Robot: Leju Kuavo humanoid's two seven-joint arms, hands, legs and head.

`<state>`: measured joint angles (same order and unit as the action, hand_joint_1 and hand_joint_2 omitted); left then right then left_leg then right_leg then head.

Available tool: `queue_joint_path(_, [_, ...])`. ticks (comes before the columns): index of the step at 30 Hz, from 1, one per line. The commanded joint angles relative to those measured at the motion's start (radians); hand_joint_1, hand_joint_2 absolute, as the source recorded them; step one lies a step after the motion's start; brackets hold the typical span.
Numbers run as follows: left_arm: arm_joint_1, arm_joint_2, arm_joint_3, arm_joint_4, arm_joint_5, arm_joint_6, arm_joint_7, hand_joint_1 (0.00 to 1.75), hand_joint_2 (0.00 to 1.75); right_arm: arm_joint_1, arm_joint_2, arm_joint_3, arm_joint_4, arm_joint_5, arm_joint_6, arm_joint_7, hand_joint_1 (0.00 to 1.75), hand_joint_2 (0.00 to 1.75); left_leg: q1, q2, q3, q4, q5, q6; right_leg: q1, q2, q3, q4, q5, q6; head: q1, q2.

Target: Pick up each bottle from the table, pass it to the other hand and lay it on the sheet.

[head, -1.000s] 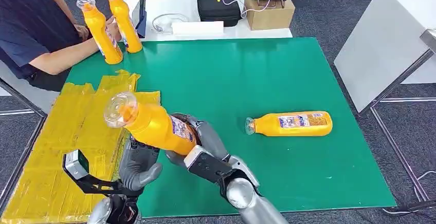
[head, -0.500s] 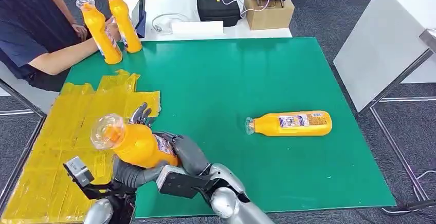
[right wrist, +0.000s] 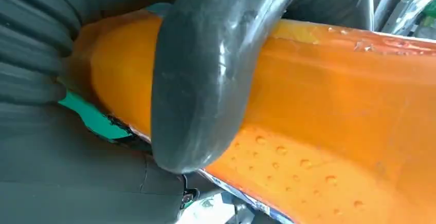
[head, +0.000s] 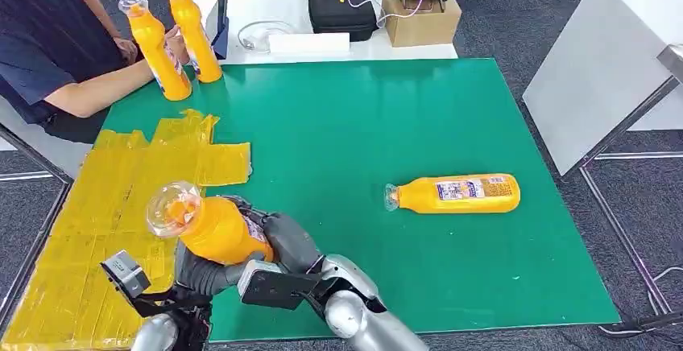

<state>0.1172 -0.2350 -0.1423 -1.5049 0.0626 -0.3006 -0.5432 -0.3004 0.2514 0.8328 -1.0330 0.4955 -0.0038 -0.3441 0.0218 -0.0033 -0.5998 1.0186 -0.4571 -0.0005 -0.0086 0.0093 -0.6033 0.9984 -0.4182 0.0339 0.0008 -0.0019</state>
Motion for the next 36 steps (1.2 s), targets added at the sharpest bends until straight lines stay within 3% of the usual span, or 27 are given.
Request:
queue_joint_path(1, [-0.083, -0.005, -0.032, 0.032, -0.007, -0.008, 0.007, 1.75, 1.75, 0.016, -0.006, 0.125, 0.082, 0.015, 0.004, -0.004, 1.75, 1.75, 0.0, -0.003, 0.003, -0.001, 0.0, 0.001, 0.0, -0.004, 0.004, -0.001, -0.001, -0.001, 0.0, 0.0])
queue_joint_path(5, [-0.08, -0.004, -0.029, 0.028, -0.006, -0.012, 0.007, 1.75, 1.75, 0.021, -0.01, 0.112, 0.076, 0.02, -0.015, 0.003, 1.75, 1.75, 0.0, -0.003, 0.002, -0.001, 0.0, 0.001, 0.0, -0.003, 0.003, -0.001, -0.001, -0.001, 0.0, 0.0])
queue_joint_path(6, [-0.079, -0.004, -0.025, 0.024, -0.007, -0.01, 0.004, 1.75, 1.75, 0.024, -0.014, 0.108, 0.07, 0.026, -0.025, 0.007, 1.33, 1.75, 0.0, -0.003, 0.002, -0.001, 0.0, 0.001, 0.0, -0.004, 0.004, -0.001, -0.001, -0.001, 0.0, 0.0])
queue_joint_path(7, [-0.076, -0.004, -0.019, 0.02, -0.013, -0.002, 0.0, 1.75, 1.75, 0.03, -0.021, 0.1, 0.058, 0.04, -0.048, 0.012, 0.37, 1.75, 0.0, -0.002, 0.001, -0.001, 0.0, 0.001, 0.0, -0.003, 0.002, -0.001, 0.0, -0.001, 0.0, 0.0])
queue_joint_path(24, [-0.076, -0.001, -0.017, 0.019, -0.013, -0.003, 0.0, 1.75, 1.75, 0.029, -0.025, 0.098, 0.058, 0.039, -0.048, 0.012, 0.37, 1.75, 0.0, -0.003, 0.003, -0.001, 0.0, 0.001, 0.0, -0.004, 0.004, -0.001, -0.001, -0.001, 0.0, 0.0])
queue_joint_path(25, [-0.074, -0.003, -0.012, 0.015, -0.027, 0.012, -0.004, 1.75, 1.75, 0.036, -0.028, 0.092, 0.045, 0.045, -0.056, 0.019, 0.0, 1.75, 0.0, -0.003, 0.002, -0.001, 0.0, 0.001, 0.0, -0.003, 0.003, -0.001, -0.001, -0.001, 0.0, 0.0])
queue_joint_path(26, [-0.072, -0.002, -0.005, 0.01, -0.05, 0.037, -0.012, 1.75, 1.75, 0.042, -0.035, 0.079, 0.036, 0.048, -0.073, 0.029, 0.0, 1.75, 0.0, -0.002, 0.001, -0.001, 0.0, 0.001, 0.0, -0.003, 0.002, -0.001, 0.0, 0.0, 0.0, 0.0])
queue_joint_path(27, [-0.068, 0.0, 0.009, 0.004, -0.077, 0.067, -0.021, 1.75, 1.75, 0.057, -0.045, 0.064, 0.011, 0.051, -0.079, 0.034, 0.0, 0.0, 0.0, -0.004, 0.003, -0.001, 0.0, 0.001, 0.0, -0.005, 0.004, -0.002, -0.001, -0.001, 0.0, 0.0])
queue_joint_path(36, [-0.06, 0.011, 0.203, 0.005, -0.295, 0.294, -0.089, 1.75, 1.75, 0.144, -0.206, -0.123, -0.253, 0.088, -0.107, 0.061, 0.0, 0.0, -0.001, -0.002, 0.001, -0.001, 0.001, 0.001, 0.0, -0.003, 0.002, -0.001, 0.0, 0.0, 0.0, 0.0])
